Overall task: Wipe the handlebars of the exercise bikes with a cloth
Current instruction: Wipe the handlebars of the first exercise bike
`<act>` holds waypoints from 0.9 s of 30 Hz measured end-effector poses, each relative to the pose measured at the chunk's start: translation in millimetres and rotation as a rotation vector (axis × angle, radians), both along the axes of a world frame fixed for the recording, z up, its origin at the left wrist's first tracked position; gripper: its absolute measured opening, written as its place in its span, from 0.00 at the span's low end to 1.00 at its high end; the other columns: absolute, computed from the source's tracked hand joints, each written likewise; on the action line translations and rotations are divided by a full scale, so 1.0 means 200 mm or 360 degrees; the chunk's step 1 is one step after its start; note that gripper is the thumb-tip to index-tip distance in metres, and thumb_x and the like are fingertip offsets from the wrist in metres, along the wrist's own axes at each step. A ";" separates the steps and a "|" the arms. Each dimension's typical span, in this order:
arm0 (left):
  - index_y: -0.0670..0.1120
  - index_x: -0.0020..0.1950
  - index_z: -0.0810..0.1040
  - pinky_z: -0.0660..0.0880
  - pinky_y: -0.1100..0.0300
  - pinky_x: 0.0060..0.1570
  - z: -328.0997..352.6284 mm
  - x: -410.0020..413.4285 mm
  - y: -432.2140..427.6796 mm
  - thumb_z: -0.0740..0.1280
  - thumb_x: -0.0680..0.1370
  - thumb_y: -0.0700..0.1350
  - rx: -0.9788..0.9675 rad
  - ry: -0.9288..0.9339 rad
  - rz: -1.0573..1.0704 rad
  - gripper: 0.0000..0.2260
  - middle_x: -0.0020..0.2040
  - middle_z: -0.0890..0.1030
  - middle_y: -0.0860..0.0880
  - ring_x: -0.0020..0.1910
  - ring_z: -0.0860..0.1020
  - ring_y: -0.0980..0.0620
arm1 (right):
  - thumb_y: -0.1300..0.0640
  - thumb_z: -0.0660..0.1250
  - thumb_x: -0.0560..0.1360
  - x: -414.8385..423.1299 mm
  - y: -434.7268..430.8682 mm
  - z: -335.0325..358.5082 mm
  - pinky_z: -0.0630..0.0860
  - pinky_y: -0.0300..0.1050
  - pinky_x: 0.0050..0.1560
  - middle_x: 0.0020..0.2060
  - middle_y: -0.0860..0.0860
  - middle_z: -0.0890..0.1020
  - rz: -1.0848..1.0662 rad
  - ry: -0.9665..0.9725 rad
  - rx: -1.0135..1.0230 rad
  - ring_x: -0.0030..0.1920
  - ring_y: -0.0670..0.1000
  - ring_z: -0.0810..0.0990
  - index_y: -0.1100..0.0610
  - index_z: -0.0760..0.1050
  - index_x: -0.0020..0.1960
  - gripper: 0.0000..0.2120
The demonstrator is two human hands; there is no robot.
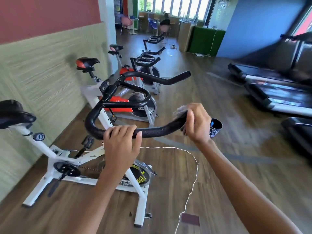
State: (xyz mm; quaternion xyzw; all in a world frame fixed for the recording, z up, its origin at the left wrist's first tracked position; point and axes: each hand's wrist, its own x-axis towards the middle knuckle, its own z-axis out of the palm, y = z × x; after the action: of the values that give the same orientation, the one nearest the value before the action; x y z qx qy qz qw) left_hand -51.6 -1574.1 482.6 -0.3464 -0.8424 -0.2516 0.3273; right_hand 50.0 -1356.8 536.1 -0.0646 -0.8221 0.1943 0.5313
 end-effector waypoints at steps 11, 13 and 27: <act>0.47 0.51 0.80 0.66 0.52 0.57 0.02 0.02 0.00 0.58 0.80 0.51 -0.0063 -0.0130 -0.0007 0.14 0.45 0.82 0.52 0.48 0.77 0.48 | 0.57 0.54 0.81 0.00 0.02 -0.01 0.78 0.54 0.50 0.44 0.51 0.83 0.0006 -0.0081 0.0167 0.46 0.54 0.81 0.58 0.78 0.46 0.14; 0.46 0.50 0.80 0.66 0.51 0.57 0.03 0.03 0.01 0.57 0.80 0.51 -0.0074 -0.0162 0.0021 0.14 0.44 0.82 0.51 0.47 0.77 0.47 | 0.53 0.54 0.80 -0.01 0.02 0.05 0.79 0.56 0.52 0.39 0.47 0.85 0.0116 -0.0224 -0.0588 0.45 0.52 0.84 0.54 0.81 0.41 0.19; 0.46 0.55 0.79 0.67 0.50 0.55 0.00 -0.03 -0.04 0.56 0.80 0.52 -0.0196 -0.0049 -0.0037 0.15 0.46 0.81 0.50 0.47 0.77 0.47 | 0.49 0.60 0.81 0.08 -0.08 0.09 0.74 0.55 0.63 0.49 0.54 0.82 -0.0603 -0.0394 0.1256 0.56 0.57 0.80 0.58 0.80 0.51 0.15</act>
State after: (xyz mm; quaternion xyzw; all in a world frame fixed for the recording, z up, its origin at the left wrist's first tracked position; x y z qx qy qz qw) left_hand -56.8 -1581.1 482.2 -0.3716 -0.8572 -0.2083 0.2894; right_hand 65.4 -1372.5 554.9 -0.0292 -0.8642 -0.2438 0.4391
